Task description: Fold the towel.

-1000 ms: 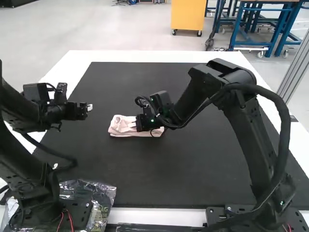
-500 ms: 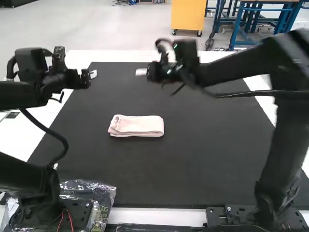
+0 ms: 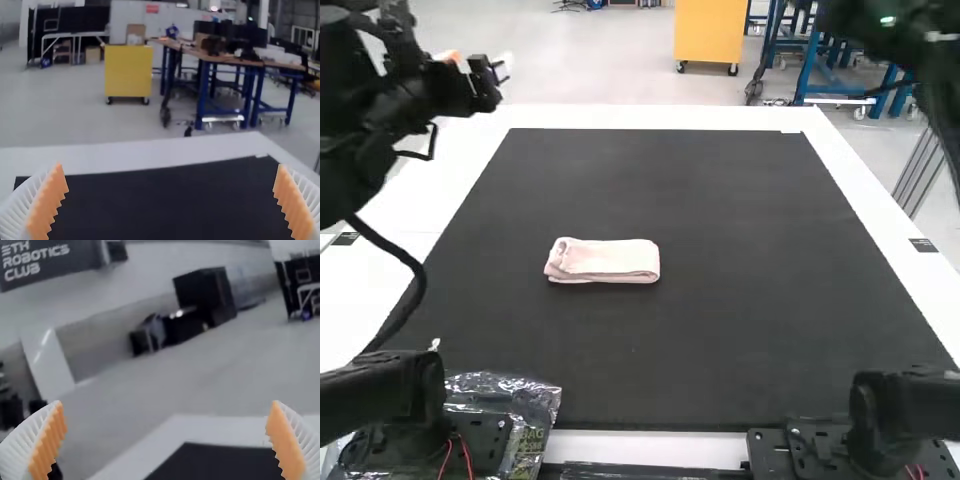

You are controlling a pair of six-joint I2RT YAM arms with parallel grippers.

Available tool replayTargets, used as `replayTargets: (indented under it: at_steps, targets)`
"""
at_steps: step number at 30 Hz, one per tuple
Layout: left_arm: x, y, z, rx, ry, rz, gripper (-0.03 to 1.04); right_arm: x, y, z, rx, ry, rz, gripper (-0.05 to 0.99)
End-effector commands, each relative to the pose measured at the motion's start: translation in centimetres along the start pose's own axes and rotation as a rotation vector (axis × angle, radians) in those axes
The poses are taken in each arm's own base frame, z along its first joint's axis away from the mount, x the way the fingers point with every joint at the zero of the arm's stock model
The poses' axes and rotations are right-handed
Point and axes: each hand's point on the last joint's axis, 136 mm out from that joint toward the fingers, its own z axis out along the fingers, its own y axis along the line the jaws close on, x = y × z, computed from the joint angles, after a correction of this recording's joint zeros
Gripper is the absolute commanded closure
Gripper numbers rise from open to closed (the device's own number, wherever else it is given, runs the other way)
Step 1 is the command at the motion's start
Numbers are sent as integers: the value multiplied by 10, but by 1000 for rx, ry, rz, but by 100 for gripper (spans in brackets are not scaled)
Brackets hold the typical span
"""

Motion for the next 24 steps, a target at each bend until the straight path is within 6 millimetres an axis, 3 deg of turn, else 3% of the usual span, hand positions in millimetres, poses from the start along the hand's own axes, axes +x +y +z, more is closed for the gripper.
replayTargets:
  at_steps: [1, 3, 10, 17, 21, 24]
  targets:
    - [-39, -13, -28, -5, -117, 18, 4, -28, 4, -39, 51, -94, -56, 2]
    - [-51, -17, -46, -18, -168, 32, 4, -43, 14, -65, 59, -157, -91, 2]
    - [-67, -31, -107, -56, -301, 62, 4, -66, 61, -147, 62, -318, -177, 2]
    - [-79, -48, -168, -60, -465, 87, 4, -73, 96, -208, 72, -453, -229, 2]
    - [-80, -51, -188, -75, -512, 91, 4, -64, 102, -232, 100, -504, -284, 2]
    - [-71, -42, -182, -115, -475, 73, 4, -47, 72, -225, 214, -465, -304, 2]
